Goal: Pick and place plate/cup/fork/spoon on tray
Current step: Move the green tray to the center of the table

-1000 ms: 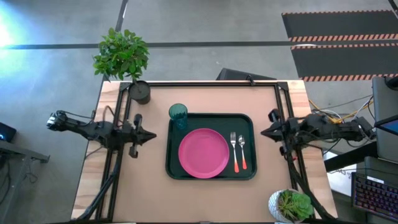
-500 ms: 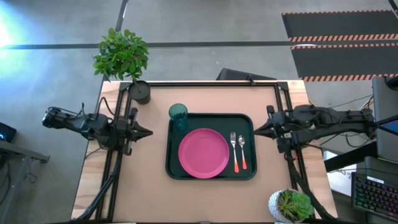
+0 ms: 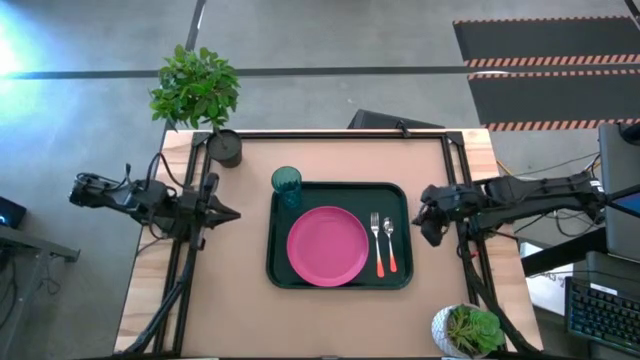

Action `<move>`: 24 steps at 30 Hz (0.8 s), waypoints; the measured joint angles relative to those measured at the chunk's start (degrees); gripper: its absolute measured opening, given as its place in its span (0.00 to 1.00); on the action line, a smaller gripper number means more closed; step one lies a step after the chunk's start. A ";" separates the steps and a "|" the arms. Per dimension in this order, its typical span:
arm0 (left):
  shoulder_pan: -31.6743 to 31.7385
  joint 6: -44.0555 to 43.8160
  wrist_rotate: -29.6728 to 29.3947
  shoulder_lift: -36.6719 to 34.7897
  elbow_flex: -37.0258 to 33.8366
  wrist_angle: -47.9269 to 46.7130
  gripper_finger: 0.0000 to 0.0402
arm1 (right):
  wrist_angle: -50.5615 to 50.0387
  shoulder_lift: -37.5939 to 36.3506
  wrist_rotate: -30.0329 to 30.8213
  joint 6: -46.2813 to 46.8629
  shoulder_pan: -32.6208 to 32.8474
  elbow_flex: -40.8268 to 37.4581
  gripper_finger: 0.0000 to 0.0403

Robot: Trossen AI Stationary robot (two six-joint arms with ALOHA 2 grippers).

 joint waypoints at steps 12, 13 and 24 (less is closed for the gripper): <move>0.02 0.00 0.24 -0.24 -0.02 0.03 0.00 | 3.45 0.14 -2.02 11.27 0.04 -10.97 0.02; 0.02 0.00 0.26 -0.28 -0.02 0.01 0.00 | 3.59 0.41 -2.02 12.02 0.04 -12.12 0.02; 0.02 0.00 0.30 -0.32 -0.02 0.05 0.00 | 13.42 1.55 -3.00 16.66 0.04 -20.16 0.02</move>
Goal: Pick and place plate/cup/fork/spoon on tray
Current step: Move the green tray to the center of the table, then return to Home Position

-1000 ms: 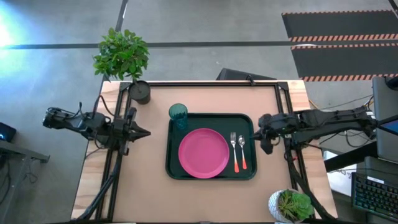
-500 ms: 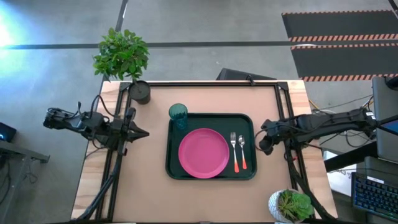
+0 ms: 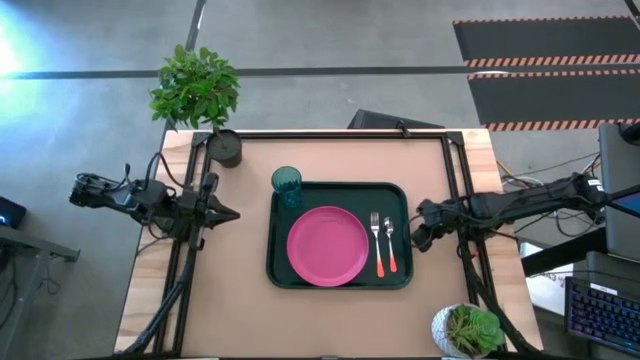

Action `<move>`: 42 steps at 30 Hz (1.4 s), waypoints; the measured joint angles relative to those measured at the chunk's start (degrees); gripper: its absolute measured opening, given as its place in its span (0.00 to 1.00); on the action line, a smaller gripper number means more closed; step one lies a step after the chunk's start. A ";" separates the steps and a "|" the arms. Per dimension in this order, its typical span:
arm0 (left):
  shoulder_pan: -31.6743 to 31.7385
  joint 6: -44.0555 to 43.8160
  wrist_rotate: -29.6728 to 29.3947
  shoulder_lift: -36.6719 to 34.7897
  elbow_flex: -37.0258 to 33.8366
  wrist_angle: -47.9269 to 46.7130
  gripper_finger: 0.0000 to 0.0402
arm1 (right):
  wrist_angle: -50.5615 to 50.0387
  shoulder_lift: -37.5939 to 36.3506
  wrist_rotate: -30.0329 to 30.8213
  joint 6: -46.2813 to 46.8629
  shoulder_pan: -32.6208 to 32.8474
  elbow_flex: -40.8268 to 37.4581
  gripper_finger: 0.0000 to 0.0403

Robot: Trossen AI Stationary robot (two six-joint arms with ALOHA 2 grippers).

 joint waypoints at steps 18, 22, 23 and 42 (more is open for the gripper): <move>0.00 -0.09 -0.02 0.03 0.00 0.04 0.00 | 11.87 0.07 9.36 -1.34 -0.07 -4.50 0.02; 0.00 -0.09 -0.02 0.04 0.00 0.04 0.00 | 12.24 0.07 10.31 -1.44 -0.04 -4.30 0.02; -0.01 -0.10 -0.02 0.06 0.00 0.04 0.00 | 12.23 0.05 10.40 -1.39 -0.04 -4.30 0.02; 0.00 -0.09 -0.07 0.76 -0.11 0.04 0.00 | 55.14 -0.41 5.92 -45.05 -0.04 -2.88 0.02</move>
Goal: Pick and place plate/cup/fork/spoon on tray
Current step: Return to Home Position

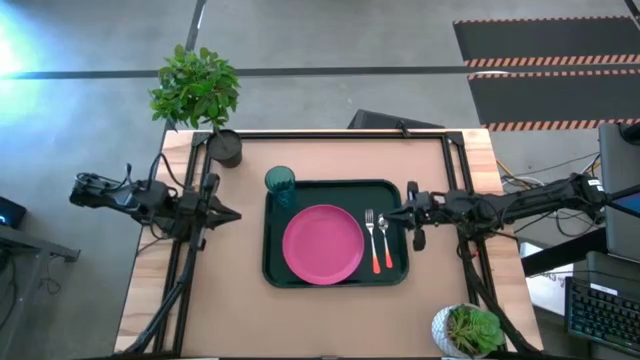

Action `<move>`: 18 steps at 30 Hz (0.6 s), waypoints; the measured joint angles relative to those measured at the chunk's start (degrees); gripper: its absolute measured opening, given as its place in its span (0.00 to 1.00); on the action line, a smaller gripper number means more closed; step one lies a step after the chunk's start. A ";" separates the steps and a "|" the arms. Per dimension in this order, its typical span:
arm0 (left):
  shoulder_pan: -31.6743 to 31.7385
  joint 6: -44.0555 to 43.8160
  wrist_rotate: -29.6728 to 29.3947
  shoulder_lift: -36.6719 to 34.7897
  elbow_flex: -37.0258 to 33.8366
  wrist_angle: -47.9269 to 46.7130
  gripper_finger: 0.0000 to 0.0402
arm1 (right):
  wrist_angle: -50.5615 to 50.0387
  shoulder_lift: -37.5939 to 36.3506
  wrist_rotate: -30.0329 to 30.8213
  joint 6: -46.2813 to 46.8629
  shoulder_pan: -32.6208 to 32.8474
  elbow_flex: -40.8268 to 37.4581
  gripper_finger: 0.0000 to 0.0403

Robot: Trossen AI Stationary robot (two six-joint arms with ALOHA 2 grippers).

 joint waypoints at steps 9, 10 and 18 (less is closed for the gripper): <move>0.00 0.00 0.00 1.02 -1.24 0.12 0.00 | -6.45 0.08 -0.38 -2.78 0.04 6.98 0.02; -0.01 0.00 0.00 1.10 -1.69 0.62 0.00 | -7.71 0.08 -1.38 -4.35 0.04 8.03 0.02; 0.00 1.63 0.69 1.01 -8.08 13.33 0.00 | -11.34 -0.97 -13.78 -19.76 0.04 13.83 0.02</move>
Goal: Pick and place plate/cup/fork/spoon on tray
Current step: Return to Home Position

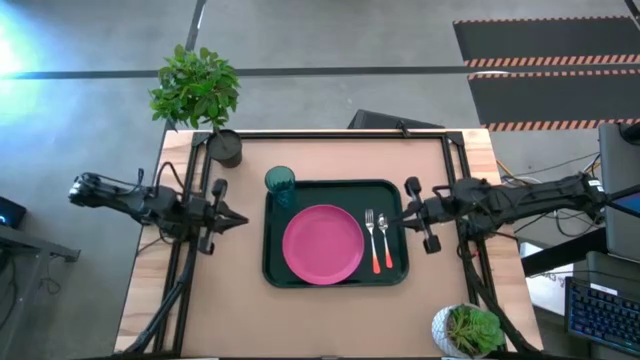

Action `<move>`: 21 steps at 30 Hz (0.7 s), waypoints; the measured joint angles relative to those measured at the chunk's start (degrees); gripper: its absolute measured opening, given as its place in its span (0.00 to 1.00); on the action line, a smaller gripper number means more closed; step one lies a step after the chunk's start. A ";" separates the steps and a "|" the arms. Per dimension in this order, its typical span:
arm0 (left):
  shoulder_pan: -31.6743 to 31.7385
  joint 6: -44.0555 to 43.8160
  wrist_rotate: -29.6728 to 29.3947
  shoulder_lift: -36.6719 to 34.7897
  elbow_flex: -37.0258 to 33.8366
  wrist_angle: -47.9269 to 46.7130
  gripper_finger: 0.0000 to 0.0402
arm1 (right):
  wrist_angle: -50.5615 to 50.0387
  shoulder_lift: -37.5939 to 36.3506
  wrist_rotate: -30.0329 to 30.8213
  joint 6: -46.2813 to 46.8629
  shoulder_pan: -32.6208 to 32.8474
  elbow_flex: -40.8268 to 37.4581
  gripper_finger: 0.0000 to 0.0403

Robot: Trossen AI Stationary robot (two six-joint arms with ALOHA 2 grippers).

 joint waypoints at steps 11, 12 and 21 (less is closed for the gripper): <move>-0.02 0.42 2.19 2.10 -13.72 21.40 0.00 | -4.30 -4.06 -14.76 0.07 -0.18 -0.55 0.02; -0.02 0.42 2.19 2.38 -14.24 22.22 0.00 | -5.51 -4.44 -14.72 0.24 -0.42 -0.87 0.02; 0.00 0.35 2.21 3.18 -15.83 25.44 0.00 | -7.66 -14.51 -14.68 3.25 -7.83 -7.54 0.02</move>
